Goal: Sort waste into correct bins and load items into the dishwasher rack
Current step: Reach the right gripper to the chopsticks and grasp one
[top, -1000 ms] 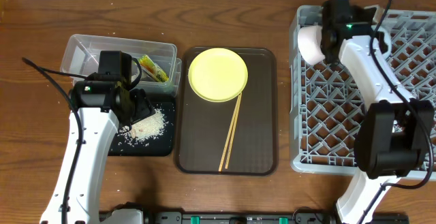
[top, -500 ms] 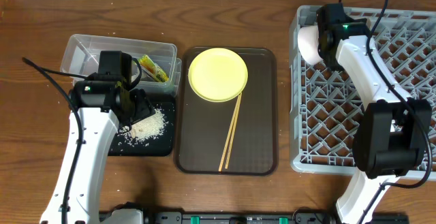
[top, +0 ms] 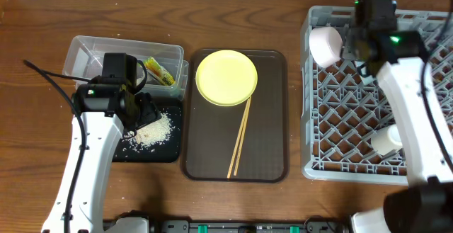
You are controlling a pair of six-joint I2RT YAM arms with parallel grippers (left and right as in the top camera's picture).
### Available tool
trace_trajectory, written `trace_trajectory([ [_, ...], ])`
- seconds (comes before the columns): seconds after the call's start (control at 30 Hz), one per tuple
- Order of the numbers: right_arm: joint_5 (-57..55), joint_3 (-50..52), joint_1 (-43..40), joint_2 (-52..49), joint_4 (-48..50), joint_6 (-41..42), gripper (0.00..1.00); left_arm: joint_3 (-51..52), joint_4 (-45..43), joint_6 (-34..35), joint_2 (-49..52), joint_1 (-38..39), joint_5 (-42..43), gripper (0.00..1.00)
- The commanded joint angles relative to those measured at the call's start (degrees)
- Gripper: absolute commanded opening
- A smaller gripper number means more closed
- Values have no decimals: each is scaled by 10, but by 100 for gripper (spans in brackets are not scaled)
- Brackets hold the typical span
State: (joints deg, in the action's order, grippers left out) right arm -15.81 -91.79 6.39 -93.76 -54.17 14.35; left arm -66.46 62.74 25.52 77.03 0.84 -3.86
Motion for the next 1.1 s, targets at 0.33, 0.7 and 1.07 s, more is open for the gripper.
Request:
trace_trajectory([
  [0.33, 254, 31, 165, -47, -43, -9, 72, -1, 2, 5, 0, -3, -11, 80],
  [0.7, 226, 154, 298, -114, 27, 108, 71, -1, 2, 5, 0, -3, -11, 80],
  [1.07, 160, 230, 361, -145, 89, 188, 66, -1, 2, 5, 0, -3, -11, 80],
])
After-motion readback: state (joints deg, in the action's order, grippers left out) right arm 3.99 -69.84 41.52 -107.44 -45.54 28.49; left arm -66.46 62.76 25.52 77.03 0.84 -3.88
